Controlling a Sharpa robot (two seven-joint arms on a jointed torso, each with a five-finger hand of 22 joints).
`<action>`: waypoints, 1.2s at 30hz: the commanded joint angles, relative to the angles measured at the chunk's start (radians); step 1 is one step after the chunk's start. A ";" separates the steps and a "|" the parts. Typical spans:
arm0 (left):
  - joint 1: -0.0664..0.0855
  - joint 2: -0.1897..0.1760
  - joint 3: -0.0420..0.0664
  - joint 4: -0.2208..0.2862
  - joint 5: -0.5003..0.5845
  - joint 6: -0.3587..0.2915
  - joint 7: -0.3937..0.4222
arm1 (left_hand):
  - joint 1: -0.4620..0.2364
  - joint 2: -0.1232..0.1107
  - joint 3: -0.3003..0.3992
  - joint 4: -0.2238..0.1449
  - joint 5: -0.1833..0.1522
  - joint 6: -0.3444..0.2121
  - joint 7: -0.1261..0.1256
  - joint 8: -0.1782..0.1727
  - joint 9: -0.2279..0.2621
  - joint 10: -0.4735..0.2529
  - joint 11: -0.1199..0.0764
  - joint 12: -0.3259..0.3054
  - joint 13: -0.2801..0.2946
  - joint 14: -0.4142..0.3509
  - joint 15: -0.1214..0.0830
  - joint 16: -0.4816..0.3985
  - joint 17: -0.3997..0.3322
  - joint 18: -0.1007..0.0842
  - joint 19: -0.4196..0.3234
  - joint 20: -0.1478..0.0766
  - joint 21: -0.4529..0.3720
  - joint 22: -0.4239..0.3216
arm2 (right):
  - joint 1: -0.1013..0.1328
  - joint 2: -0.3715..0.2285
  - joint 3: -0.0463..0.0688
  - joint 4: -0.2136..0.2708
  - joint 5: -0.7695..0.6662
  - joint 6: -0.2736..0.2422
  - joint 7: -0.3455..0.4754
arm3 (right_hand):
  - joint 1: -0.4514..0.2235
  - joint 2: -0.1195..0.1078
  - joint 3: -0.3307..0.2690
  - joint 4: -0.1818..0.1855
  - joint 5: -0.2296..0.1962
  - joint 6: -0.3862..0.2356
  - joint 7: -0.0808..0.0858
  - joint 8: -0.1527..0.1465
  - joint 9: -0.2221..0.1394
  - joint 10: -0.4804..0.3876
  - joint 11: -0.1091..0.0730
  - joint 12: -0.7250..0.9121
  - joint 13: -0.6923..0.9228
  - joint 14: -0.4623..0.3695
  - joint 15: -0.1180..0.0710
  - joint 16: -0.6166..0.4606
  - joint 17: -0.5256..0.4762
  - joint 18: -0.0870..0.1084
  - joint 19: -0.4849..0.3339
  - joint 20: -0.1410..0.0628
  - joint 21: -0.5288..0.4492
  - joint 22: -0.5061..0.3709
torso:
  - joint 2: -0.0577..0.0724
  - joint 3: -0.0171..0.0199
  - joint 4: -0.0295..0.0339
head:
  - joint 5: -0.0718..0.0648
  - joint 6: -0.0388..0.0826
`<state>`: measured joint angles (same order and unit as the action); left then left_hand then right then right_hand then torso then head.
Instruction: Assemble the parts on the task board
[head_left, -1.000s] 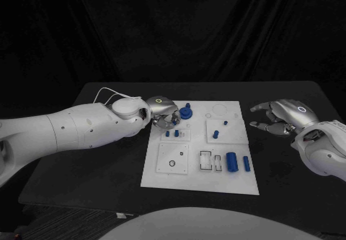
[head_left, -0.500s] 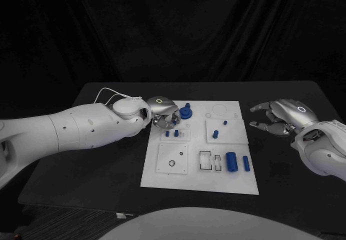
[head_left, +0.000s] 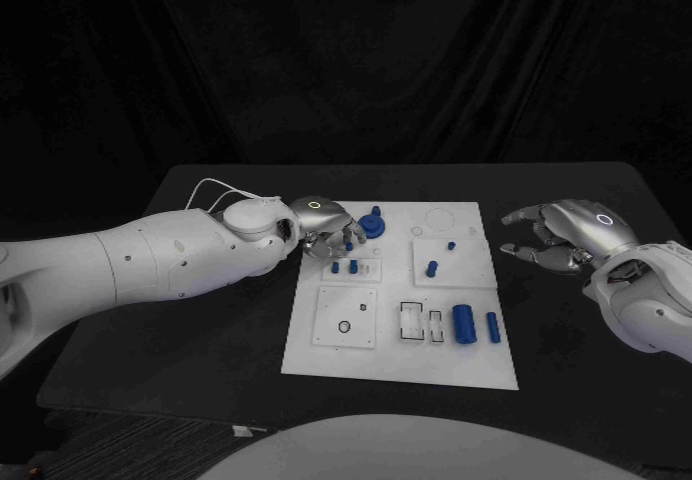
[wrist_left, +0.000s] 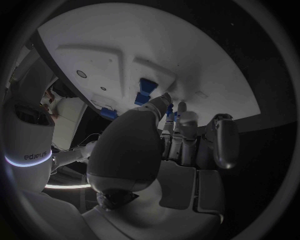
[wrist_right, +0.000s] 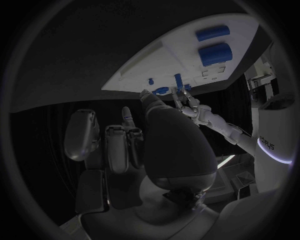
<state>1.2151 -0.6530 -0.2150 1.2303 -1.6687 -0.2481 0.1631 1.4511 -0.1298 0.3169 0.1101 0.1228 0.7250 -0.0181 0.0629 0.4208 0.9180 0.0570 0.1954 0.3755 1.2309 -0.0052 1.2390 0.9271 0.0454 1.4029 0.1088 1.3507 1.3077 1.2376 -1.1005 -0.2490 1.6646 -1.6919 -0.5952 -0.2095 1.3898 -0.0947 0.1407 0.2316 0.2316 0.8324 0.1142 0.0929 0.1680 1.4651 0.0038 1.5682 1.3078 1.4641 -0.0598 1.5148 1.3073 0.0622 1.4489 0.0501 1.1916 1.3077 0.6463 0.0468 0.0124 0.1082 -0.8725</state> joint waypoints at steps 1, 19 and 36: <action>-0.002 -0.004 0.001 0.000 0.000 -0.037 0.005 | 0.002 -0.010 -0.009 0.003 -0.006 -0.008 -0.001 0.001 -0.005 -0.014 0.001 -0.004 0.004 -0.010 -0.001 -0.007 -0.002 0.012 -0.010 0.001 -0.007 0.187 | -0.003 -0.002 0.001 0.001 -0.003 0.002 -0.015 | 0.001 0.005 -0.001 -0.007 0.003 0.005 -0.002 -0.004 -0.001 0.106 0.009 0.003 0.263 0.094 0.006 -0.004 0.218 0.012 0.001 0.004 -0.002 0.165 | 0.000 -0.0002 0.0001 | -0.001 0.000; 0.016 -0.123 0.001 0.004 0.000 -0.257 0.039 | 0.035 -0.007 -0.014 0.014 -0.008 0.058 -0.001 0.022 -0.023 -0.083 -0.016 0.037 0.043 -0.091 -0.011 -0.073 -0.095 0.027 -0.067 0.005 -0.082 0.166 | 0.019 -0.049 0.001 0.039 -0.003 -0.002 -0.032 | 0.005 0.002 0.000 -0.011 0.005 0.006 -0.002 -0.007 -0.003 0.106 0.009 0.003 0.263 0.098 0.006 0.011 0.229 0.007 0.009 0.004 0.023 0.172 | 0.001 -0.0022 0.0016 | 0.006 0.000; 0.068 -0.232 0.000 0.109 0.336 -0.388 0.305 | 0.036 -0.043 -0.128 0.180 0.077 0.031 -0.022 0.027 -0.056 -0.505 0.032 0.353 0.247 -0.350 0.033 -0.148 -0.240 0.070 -0.271 0.036 -0.353 0.103 | 0.163 -0.004 0.001 0.029 -0.003 0.120 -0.019 | 0.001 -0.119 0.191 0.023 0.412 0.110 -0.034 0.008 0.019 -0.490 -0.002 -0.930 -0.495 0.067 -0.008 -0.151 0.082 0.016 -0.013 -0.011 -0.028 0.158 | 0.005 -0.0113 0.0138 | -0.005 0.026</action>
<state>1.2803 -0.8833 -0.2155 1.3276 -1.4994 -0.5802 0.3245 1.4933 -0.1698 0.1939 0.2855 0.1936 0.7607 -0.0392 0.0851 0.3657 0.4284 0.0872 0.5377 0.6178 0.8960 0.0253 1.0950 0.6928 0.1071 1.1488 0.1429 1.0178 1.3074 1.3971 -1.1093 -0.2481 1.6971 -1.6914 -0.5325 -0.2208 1.3906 -0.2066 0.3272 0.2552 0.6450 0.9380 0.0805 0.0979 0.1853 0.9926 -0.0001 0.6595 0.8265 1.4673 -0.0682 1.3699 1.3073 0.0622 1.4417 0.0396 1.1693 1.3073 0.6483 0.0402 0.0209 0.1080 -0.8575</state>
